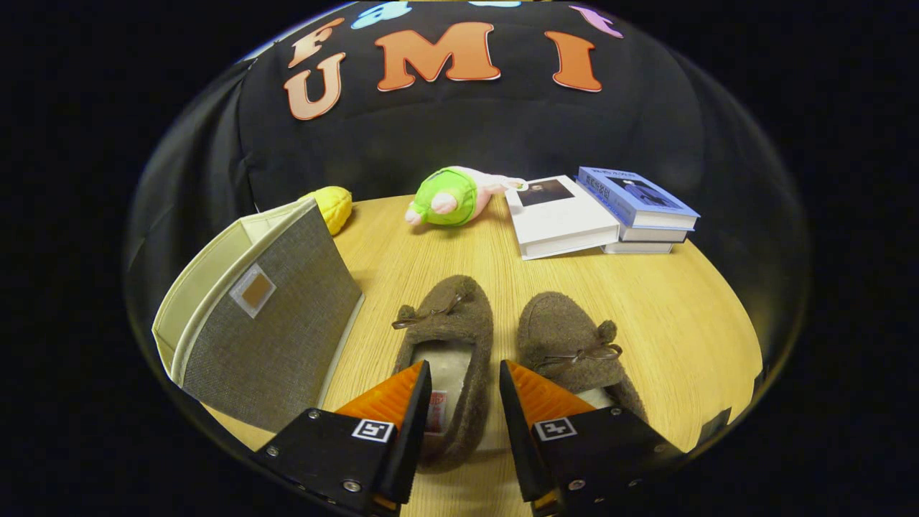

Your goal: Open the storage box then place both shoes into the box .Put the left shoe in first, then the right shoe, with the right side of both shoes facing outward in a uniform manner.

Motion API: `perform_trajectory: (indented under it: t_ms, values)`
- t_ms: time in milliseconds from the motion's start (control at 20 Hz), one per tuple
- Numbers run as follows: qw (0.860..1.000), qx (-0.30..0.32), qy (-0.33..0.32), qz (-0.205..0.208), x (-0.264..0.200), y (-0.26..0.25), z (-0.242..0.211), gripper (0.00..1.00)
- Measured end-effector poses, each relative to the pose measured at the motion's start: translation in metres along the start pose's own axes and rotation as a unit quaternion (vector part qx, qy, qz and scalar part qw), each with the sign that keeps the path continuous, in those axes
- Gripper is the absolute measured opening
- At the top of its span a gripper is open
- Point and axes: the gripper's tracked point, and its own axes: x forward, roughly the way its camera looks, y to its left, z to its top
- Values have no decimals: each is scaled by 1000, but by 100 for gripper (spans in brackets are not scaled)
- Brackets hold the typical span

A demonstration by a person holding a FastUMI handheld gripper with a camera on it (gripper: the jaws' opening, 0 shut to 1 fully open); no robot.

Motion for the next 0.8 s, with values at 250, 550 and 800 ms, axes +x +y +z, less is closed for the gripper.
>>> perform_trajectory:
  t_ms: [250,550,800]
  values:
    - [1000,6,22,-13,12,-7,-14,45]
    - [999,10,36,-34,32,-7,-22,34]
    - [998,18,40,-43,36,-6,-25,30]
